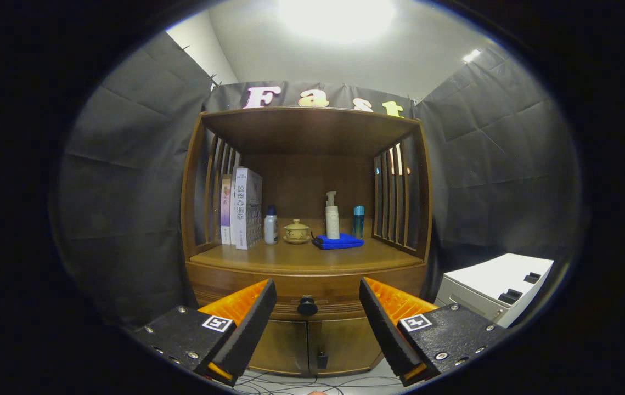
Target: Pull open the drawer, take out the items inside it, and place them on the countertop above the cabinet.
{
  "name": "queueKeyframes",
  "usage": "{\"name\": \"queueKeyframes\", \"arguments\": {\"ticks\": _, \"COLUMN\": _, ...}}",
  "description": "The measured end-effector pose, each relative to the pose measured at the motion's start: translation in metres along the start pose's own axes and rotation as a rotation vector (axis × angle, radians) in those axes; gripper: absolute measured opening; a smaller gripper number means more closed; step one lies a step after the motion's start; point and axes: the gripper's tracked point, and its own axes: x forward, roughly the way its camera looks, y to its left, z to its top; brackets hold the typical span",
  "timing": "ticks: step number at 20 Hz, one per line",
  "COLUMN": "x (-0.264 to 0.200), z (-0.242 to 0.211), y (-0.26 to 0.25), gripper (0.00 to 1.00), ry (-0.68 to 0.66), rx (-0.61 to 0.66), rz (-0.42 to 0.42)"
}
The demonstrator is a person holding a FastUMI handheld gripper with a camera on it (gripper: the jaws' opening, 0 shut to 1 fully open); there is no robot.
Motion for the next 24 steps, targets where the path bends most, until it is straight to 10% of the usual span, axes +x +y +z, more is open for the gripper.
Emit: {"name": "queueKeyframes", "arguments": {"ticks": 24, "x": 0.115, "z": -0.113, "y": 0.006, "gripper": 0.95, "ry": 0.112, "rx": 0.064, "rz": 0.048}}
